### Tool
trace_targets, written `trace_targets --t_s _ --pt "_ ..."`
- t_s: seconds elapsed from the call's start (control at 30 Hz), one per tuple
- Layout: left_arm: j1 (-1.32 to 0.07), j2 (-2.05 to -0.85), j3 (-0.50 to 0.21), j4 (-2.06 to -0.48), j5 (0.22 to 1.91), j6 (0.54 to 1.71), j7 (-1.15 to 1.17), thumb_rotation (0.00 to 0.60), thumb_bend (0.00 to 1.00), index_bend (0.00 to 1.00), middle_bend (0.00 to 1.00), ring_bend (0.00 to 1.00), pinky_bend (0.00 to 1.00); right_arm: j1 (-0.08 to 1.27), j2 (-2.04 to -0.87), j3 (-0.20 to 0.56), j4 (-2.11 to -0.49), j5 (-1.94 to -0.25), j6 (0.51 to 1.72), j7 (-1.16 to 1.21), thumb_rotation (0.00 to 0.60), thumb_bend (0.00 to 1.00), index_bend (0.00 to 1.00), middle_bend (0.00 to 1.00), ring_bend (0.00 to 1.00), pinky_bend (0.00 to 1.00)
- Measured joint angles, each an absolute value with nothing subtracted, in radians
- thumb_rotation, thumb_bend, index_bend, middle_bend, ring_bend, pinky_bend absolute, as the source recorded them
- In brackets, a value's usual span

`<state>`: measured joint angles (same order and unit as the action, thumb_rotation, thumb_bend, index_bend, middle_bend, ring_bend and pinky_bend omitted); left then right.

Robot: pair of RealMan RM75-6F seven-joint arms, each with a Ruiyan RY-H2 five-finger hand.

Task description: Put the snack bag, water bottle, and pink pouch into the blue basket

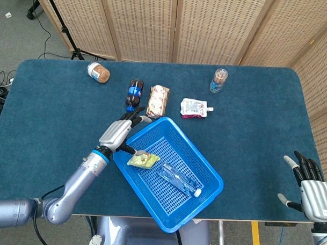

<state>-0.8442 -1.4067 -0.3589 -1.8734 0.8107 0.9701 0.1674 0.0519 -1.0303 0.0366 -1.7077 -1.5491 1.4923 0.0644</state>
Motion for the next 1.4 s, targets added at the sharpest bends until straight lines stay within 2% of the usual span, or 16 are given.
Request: trace_targets --t_s 0.37,0.53,0.8,1.17,1.4 --pt "-0.895 -1.376 -0.388 -1.797 0.7 0.965 0.205 0.6 0.16 0.24 0.0 0.0 0.06 0.06 -1.035 0.035 -1.703 -1.544 1.473 0.062 0.6 0.16 0.13 0.0 0.0 0.04" --pt "-0.897 -1.366 -0.362 -1.777 0.696 0.975 0.232 0.6 0.17 0.26 0.0 0.0 0.06 0.064 -1.037 0.038 -1.694 -1.528 1.459 0.069 0.6 0.16 0.13 0.0 0.0 0.04" --pt "-0.807 -1.303 -0.262 -1.777 0.782 1.062 0.261 0.6 0.19 0.26 0.0 0.0 0.06 0.067 -1.039 0.039 -1.693 -1.527 1.457 0.06 0.6 0.16 0.13 0.0 0.0 0.04" --pt "-0.538 -1.288 -0.013 -1.685 1.182 1.331 0.22 0.6 0.21 0.27 0.0 0.0 0.06 0.079 -1.068 0.038 -1.684 -1.52 1.438 0.007 0.6 0.16 0.13 0.0 0.0 0.04" --pt "-0.431 -1.323 0.035 -1.592 1.248 1.424 0.213 0.6 0.21 0.28 0.0 0.0 0.06 0.086 -1.084 0.042 -1.675 -1.503 1.425 -0.021 0.6 0.16 0.13 0.0 0.0 0.04"
